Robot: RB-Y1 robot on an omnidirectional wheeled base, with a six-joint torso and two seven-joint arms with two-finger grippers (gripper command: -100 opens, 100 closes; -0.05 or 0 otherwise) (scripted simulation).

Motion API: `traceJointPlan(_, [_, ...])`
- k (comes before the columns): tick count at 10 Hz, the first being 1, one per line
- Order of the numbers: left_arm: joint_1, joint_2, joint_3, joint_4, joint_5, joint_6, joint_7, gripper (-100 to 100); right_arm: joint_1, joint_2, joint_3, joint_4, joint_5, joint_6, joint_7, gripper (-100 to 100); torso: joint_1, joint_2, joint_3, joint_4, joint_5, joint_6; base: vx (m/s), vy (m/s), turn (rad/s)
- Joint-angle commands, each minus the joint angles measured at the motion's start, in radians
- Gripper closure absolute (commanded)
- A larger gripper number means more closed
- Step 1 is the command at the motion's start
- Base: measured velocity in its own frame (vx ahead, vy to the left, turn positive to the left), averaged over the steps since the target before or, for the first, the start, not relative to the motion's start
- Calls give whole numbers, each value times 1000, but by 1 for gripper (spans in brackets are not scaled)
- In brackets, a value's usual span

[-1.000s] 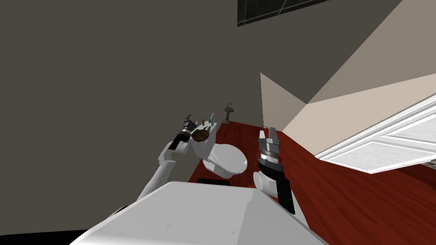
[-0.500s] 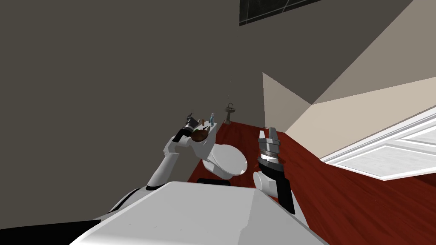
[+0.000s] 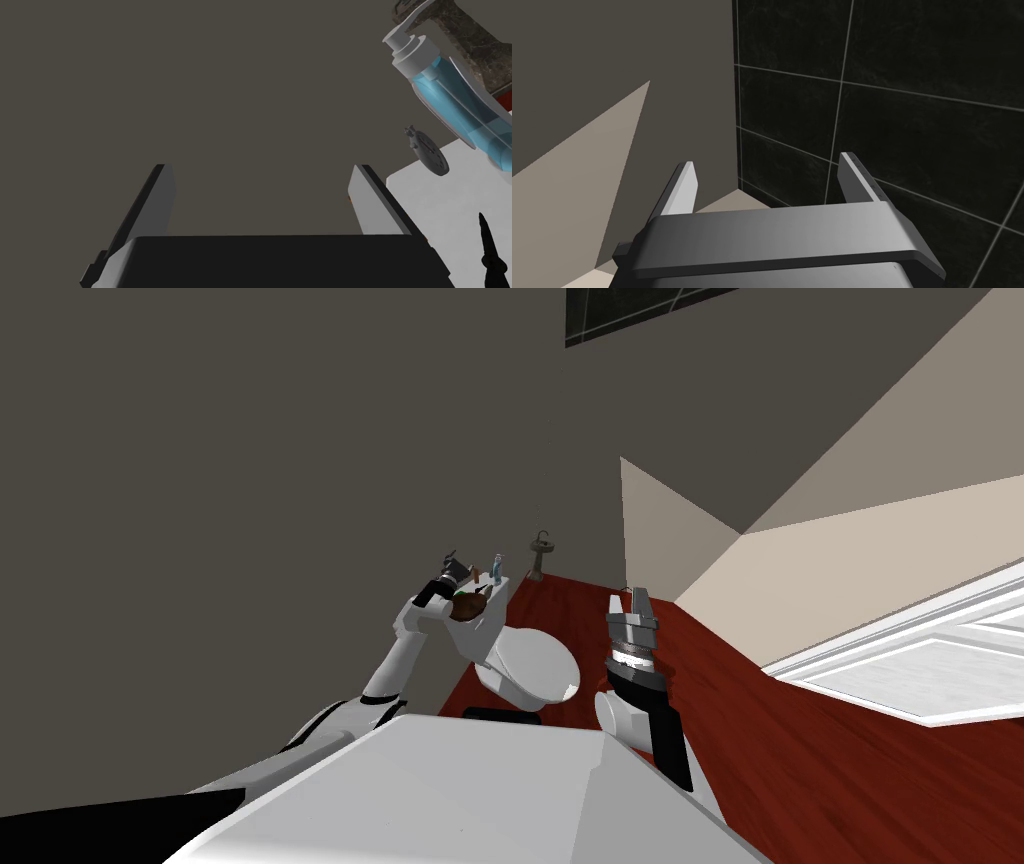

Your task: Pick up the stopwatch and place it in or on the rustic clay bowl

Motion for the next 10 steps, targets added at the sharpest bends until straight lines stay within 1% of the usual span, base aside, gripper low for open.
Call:
traceJointPlan(1, [-50,5,7,43,20,50,47,-100,0,0,0,0,0,0,0,0,0,0,0,0,0,0,10,-56,39])
traceJointPlan(2, [-67,5,7,43,20,77,47,-100,0,0,0,0,0,0,0,0,-1,0,0,0,0,0,6,-50,28])
traceJointPlan(3, [-102,9,11,88,39,103,86,-100,0,0,0,0,0,0,0,0,0,0,0,0,0,0,10,-47,44])
traceJointPlan(4, [-119,9,11,88,39,131,86,-100,0,0,0,0,0,0,0,0,0,0,0,0,0,0,8,-40,22])
traceJointPlan(5, [-156,12,15,130,57,161,124,-100,0,0,0,0,0,0,0,0,0,0,0,0,0,0,9,-44,45])
traceJointPlan(6, [-170,12,15,132,57,189,124,-100,0,0,0,0,0,0,0,0,0,0,0,0,0,0,8,-36,19])
traceJointPlan(7, [-170,12,15,132,57,198,124,-100,0,0,0,0,0,0,0,0,0,0,0,0,0,0,2,-14,-6])
traceJointPlan(8, [-215,15,17,178,74,238,161,-100,0,0,0,0,0,0,0,0,2,1,0,0,0,0,5,-26,34])
traceJointPlan(9, [-217,15,17,178,74,261,161,-100,0,0,0,0,0,0,0,0,1,0,0,0,0,0,6,-29,20])
traceJointPlan(10, [-258,16,19,221,92,289,196,-100,0,0,0,0,0,0,0,0,1,0,0,0,0,0,8,-33,33])
